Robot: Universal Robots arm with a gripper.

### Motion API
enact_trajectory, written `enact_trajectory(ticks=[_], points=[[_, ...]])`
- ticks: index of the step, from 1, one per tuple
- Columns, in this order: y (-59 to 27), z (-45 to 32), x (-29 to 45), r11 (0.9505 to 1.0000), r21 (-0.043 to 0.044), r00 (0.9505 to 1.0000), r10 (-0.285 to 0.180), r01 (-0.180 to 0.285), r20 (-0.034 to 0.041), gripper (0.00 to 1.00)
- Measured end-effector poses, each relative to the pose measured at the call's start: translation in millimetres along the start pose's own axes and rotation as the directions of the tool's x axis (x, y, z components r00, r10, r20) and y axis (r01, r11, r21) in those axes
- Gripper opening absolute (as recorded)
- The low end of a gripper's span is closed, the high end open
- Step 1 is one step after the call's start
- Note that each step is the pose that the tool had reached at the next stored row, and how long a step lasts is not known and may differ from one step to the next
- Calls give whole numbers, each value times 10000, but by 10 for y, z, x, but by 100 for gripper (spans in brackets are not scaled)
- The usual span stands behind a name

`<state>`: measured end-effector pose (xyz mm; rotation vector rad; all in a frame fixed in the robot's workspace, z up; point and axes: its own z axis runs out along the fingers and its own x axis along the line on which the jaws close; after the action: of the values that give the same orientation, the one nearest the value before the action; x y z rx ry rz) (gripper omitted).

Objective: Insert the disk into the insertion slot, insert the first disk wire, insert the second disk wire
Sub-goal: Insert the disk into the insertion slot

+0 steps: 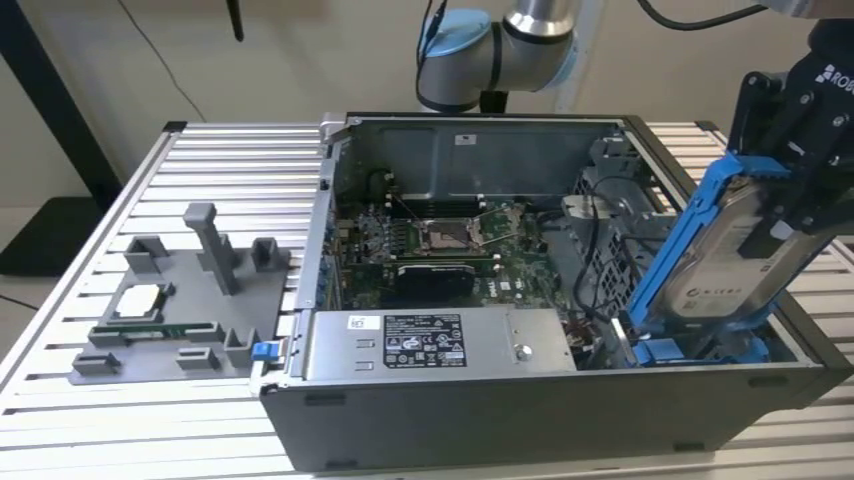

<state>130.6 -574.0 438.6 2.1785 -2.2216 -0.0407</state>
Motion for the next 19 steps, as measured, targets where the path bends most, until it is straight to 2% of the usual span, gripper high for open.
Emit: enact_trajectory(ticks=[3, 12, 19], points=[[-3, 49, 0, 10000, 0, 10000, -9, 9, 18, 0], [-38, 147, -6, 10000, -4, 9998, -18, 19, 202, 0], [-70, 221, -15, 10000, -5, 9996, -21, 22, 295, 0]])
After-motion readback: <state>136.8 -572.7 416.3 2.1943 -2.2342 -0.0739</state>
